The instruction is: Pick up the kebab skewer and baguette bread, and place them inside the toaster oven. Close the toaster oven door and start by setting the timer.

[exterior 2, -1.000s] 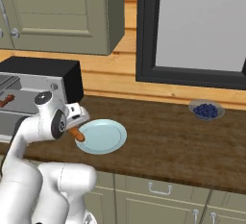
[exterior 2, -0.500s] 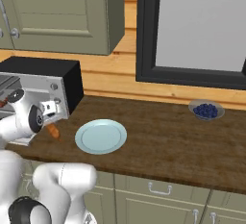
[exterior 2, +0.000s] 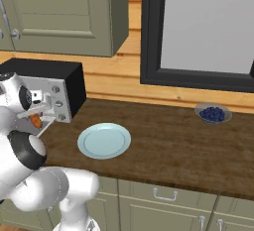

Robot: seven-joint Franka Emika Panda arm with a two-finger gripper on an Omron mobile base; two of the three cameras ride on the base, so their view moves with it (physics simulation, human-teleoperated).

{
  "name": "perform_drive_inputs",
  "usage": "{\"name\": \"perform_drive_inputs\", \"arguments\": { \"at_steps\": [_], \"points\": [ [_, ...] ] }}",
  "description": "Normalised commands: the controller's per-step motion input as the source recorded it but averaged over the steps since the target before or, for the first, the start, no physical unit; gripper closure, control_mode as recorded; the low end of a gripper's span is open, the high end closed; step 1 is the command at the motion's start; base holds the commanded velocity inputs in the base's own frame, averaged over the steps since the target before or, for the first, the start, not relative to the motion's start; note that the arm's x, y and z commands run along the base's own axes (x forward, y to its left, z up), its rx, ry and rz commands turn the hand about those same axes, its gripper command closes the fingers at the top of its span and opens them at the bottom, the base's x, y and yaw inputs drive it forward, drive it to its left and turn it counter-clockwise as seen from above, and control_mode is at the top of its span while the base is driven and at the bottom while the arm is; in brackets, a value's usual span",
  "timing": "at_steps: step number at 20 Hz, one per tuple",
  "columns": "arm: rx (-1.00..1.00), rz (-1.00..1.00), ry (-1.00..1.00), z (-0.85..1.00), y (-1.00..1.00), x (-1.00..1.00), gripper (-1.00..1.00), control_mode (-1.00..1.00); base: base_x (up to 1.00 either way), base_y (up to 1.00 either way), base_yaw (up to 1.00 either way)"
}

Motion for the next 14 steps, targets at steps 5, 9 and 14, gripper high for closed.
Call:
{"name": "perform_drive_inputs", "arguments": {
  "at_steps": [5,9,14],
  "points": [
    [0.00,-0.09,0.01,-0.01,0.86,0.25,1.00,-1.00,0.00,0.00,0.00],
    [0.00,-0.09,0.00,-0.22,0.42,0.13,1.00,-1.00,0.00,0.00,0.00],
    [0.02,-0.13,0.00,-0.05,0.10,0.50,1.00,-1.00,0.00,0.00,0.00]
  ]
}}
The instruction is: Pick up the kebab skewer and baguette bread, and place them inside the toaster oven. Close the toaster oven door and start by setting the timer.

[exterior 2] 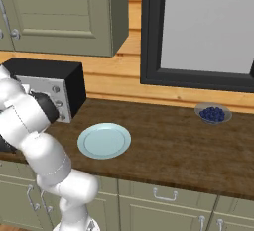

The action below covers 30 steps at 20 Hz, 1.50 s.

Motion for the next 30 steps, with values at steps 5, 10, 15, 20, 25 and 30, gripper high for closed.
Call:
{"name": "perform_drive_inputs", "arguments": {
  "at_steps": [5,10,15,20,25,30],
  "points": [
    [0.01,-0.04,-0.04,-0.30,0.05,0.39,1.00,-1.00,0.00,0.00,0.00],
    [0.00,0.00,-0.02,-0.03,0.31,0.32,1.00,-1.00,0.00,0.00,0.00],
    [0.00,0.00,0.00,-0.02,0.16,0.21,1.00,-1.00,0.00,0.00,0.00],
    [-0.02,0.08,0.00,-0.01,0.02,0.50,1.00,-1.00,0.00,0.00,0.00],
    [-0.05,0.16,0.00,-0.18,0.00,0.38,1.00,-1.00,0.00,0.00,0.00],
    [0.00,0.19,0.00,-0.16,0.00,0.35,1.00,-1.00,0.00,0.00,0.00]
  ]
}}
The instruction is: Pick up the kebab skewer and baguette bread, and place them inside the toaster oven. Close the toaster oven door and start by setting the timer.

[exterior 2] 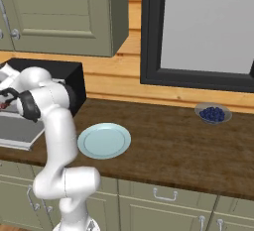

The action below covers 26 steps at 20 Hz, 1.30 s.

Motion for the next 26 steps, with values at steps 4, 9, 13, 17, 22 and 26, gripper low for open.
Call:
{"name": "perform_drive_inputs", "arguments": {
  "at_steps": [4,9,13,17,22,26],
  "points": [
    [0.00,0.17,0.00,-0.11,0.00,0.09,1.00,-1.00,0.00,0.00,0.00],
    [0.00,0.15,0.00,-0.06,-0.05,0.00,-1.00,-1.00,0.00,0.00,0.00],
    [0.00,0.09,0.00,0.05,-0.08,0.00,-1.00,-1.00,0.00,0.00,0.00],
    [0.00,0.01,0.00,0.24,0.00,-0.11,-1.00,-1.00,0.00,0.00,0.00],
    [0.01,-0.01,0.00,0.60,0.00,-0.55,-1.00,-1.00,0.00,0.00,0.00],
    [0.07,-0.13,0.00,0.15,0.00,-1.00,-1.00,-1.00,0.00,0.00,0.00]
  ]
}}
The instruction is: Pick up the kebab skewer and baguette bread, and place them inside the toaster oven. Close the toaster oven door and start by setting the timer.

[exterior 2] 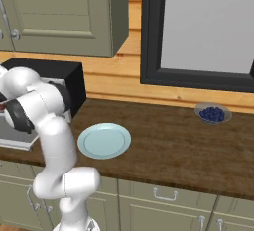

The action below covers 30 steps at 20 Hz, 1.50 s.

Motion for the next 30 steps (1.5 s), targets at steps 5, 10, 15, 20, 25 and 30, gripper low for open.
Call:
{"name": "perform_drive_inputs", "arguments": {
  "at_steps": [5,10,15,20,25,30],
  "points": [
    [0.14,-0.28,0.11,-0.05,0.00,-0.80,-1.00,-1.00,0.00,0.00,0.00],
    [0.15,-0.27,0.19,-0.23,-0.03,-0.47,-1.00,-1.00,0.00,0.00,0.00],
    [0.12,-0.29,0.05,-0.67,0.00,-0.05,-1.00,-1.00,0.00,0.00,0.00],
    [0.00,-0.25,-0.02,-0.65,0.04,0.01,-1.00,-1.00,0.00,0.00,0.00],
    [0.01,-0.21,-0.03,-0.36,0.00,0.11,-1.00,-1.00,0.00,0.00,0.00],
    [0.02,-0.20,0.00,-0.11,0.00,0.50,-1.00,-1.00,0.00,0.00,0.00]
  ]
}}
